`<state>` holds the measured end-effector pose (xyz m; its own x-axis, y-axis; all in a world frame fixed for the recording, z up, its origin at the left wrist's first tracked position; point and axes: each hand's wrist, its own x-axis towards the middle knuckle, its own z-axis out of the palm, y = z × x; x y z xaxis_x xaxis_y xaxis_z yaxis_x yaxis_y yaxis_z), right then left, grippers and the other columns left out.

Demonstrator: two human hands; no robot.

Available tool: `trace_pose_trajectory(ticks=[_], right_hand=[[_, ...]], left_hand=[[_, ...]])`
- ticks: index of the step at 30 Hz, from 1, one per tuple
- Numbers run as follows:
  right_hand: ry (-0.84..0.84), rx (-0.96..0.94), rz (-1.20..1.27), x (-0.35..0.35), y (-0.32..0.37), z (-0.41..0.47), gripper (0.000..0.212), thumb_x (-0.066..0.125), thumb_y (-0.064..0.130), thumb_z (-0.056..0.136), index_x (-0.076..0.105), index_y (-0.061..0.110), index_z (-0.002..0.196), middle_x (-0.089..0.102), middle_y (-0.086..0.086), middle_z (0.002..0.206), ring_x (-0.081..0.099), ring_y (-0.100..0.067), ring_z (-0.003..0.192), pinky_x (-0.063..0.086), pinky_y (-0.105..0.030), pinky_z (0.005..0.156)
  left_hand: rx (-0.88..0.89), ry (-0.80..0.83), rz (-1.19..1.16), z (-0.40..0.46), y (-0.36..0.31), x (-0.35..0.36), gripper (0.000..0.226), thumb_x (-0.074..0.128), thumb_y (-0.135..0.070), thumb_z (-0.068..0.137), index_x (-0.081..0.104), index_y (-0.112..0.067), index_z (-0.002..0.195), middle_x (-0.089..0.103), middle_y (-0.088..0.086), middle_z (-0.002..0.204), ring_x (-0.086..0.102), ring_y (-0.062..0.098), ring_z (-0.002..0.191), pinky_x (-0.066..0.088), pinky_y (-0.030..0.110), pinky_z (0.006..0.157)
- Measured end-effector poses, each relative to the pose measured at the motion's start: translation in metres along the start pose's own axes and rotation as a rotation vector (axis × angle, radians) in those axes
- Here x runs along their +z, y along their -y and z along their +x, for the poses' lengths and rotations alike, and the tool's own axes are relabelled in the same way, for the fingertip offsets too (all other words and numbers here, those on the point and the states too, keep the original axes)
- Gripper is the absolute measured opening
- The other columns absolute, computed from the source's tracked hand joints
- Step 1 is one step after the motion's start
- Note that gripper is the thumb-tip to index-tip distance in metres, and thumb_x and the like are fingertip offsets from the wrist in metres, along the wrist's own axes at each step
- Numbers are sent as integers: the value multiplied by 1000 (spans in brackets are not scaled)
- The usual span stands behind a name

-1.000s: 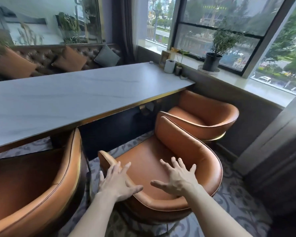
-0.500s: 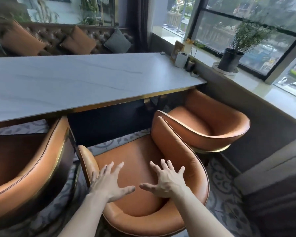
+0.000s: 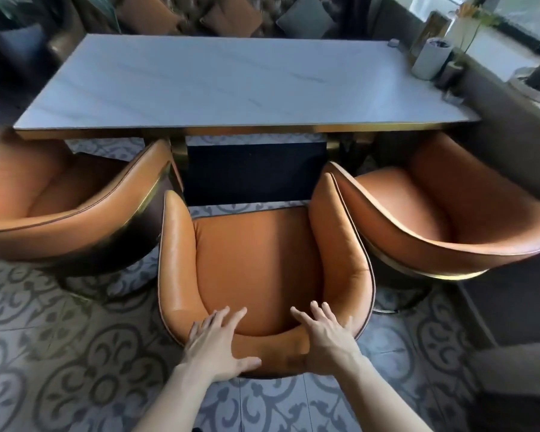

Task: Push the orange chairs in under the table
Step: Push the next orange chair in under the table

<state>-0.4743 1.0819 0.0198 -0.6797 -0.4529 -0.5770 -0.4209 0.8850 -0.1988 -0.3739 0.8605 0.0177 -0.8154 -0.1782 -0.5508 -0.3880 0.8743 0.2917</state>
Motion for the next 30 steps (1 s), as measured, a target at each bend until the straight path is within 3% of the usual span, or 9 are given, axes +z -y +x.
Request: trace_pose_trajectory(ticks=[5, 11, 14, 21, 23, 24, 26, 27, 30], right_hand=[[31, -103, -73, 38, -19, -8, 110, 81, 67, 70, 20, 42, 158, 18, -5, 165, 5, -29, 153, 21, -72, 114], [-186, -163, -116, 53, -27, 0, 73, 77, 54, 82, 47, 37, 146, 50, -5, 143, 33, -32, 140, 33, -64, 106], [-190, -181, -185, 56, -28, 2, 74, 79, 56, 79, 51, 32, 143, 56, -11, 138, 42, -38, 134, 40, -68, 98], [-155, -177, -223, 73, -36, 10, 91, 95, 57, 51, 61, 24, 128, 66, -21, 118, 61, -47, 113, 52, -71, 73], [-113, -156, -194, 76, -38, 14, 94, 97, 59, 44, 62, 25, 126, 68, -20, 116, 64, -47, 110, 53, -69, 69], [-94, -146, -181, 76, -39, 16, 97, 97, 60, 41, 63, 26, 125, 69, -20, 116, 65, -46, 109, 53, -69, 67], [-85, -135, -161, 76, -38, 20, 99, 97, 62, 34, 66, 29, 122, 71, -18, 114, 68, -45, 106, 54, -67, 64], [-92, -136, -157, 77, -37, 22, 98, 97, 62, 33, 68, 30, 121, 72, -17, 113, 69, -44, 105, 54, -67, 63], [-123, -144, -153, 73, -32, 30, 92, 98, 61, 33, 71, 31, 116, 72, -15, 110, 69, -42, 105, 54, -66, 64]], left_hand=[[32, 11, 16, -4, -6, 43, 99, 60, -80, 70, 11, -47, 150, 13, -7, 163, 12, 21, 148, 11, 50, 120], [19, -73, 8, -4, -14, 67, 76, 60, -67, 81, 26, -47, 147, 26, -11, 158, 15, 18, 146, 9, 50, 119], [13, -115, -1, -3, -17, 66, 68, 60, -61, 86, 30, -46, 145, 31, -12, 156, 18, 17, 145, 11, 52, 119], [27, -77, 103, 2, -15, 72, 67, 50, -58, 92, 21, -40, 150, 23, -6, 160, 9, 25, 148, 7, 60, 117], [51, -49, 126, 2, -15, 71, 69, 56, -60, 87, 29, -39, 147, 33, -3, 156, 19, 32, 146, 16, 68, 113], [73, -20, 150, 2, -13, 70, 72, 66, -63, 79, 41, -39, 142, 46, -2, 148, 35, 35, 140, 29, 73, 105], [94, -38, 217, 6, -6, 78, 80, 83, -69, 50, 63, -38, 121, 69, -2, 119, 63, 33, 113, 53, 69, 77], [96, -81, 229, 8, -3, 81, 82, 86, -69, 42, 68, -37, 116, 72, -2, 112, 68, 32, 105, 56, 66, 70], [108, -114, 213, 16, 4, 78, 83, 88, -66, 41, 69, -34, 115, 72, -1, 111, 68, 32, 104, 55, 65, 72]])
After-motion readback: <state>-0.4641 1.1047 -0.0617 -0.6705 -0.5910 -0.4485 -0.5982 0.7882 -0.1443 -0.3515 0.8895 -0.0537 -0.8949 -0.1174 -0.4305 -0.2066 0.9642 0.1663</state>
